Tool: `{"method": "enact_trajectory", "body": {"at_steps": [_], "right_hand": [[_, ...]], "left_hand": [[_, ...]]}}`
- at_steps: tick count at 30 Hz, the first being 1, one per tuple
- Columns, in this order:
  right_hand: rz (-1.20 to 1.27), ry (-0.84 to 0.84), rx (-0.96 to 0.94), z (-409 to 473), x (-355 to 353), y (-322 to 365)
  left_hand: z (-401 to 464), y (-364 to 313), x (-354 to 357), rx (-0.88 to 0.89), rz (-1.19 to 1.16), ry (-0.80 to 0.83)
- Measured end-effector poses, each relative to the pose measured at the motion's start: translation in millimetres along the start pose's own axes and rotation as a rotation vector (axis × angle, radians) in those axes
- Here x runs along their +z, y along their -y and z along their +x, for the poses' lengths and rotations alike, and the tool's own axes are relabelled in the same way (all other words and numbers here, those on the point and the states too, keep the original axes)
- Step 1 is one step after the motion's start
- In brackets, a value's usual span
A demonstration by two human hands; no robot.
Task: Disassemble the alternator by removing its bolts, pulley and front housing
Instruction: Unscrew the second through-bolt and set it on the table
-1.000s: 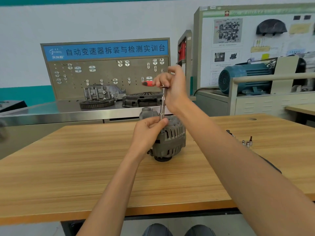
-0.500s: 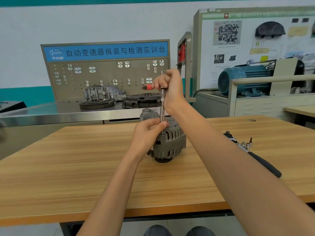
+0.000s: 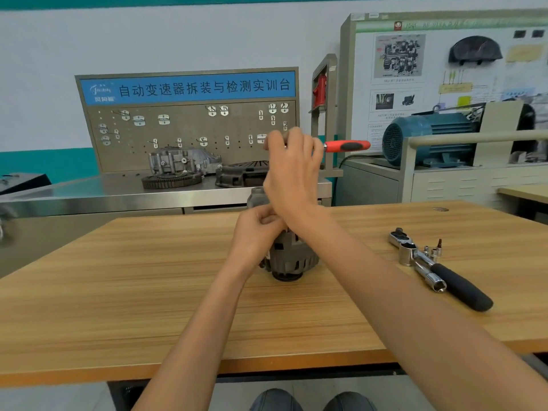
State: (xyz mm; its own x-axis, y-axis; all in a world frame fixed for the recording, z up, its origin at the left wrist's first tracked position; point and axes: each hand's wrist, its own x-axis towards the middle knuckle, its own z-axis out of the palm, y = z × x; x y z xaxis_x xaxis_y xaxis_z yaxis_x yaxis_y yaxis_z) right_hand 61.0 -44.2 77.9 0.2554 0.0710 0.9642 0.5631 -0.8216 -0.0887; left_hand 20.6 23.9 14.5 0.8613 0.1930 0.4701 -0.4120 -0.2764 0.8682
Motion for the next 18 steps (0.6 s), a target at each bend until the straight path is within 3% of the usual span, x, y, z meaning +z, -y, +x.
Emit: {"method": "enact_trajectory", "body": {"at_steps": [5, 11, 18], "right_hand": [[0.045, 0.085, 0.083, 8, 0, -25], [0.123, 0.087, 0.281, 10, 0, -49], [0.358, 0.092, 0.652, -29, 5, -81]], "left_hand": [[4, 2, -8, -0.004, -0.010, 0.118], [5, -1, -7, -0.013, 0.080, 0.052], [7, -7, -7, -0.036, 0.178, -0.009]]}}
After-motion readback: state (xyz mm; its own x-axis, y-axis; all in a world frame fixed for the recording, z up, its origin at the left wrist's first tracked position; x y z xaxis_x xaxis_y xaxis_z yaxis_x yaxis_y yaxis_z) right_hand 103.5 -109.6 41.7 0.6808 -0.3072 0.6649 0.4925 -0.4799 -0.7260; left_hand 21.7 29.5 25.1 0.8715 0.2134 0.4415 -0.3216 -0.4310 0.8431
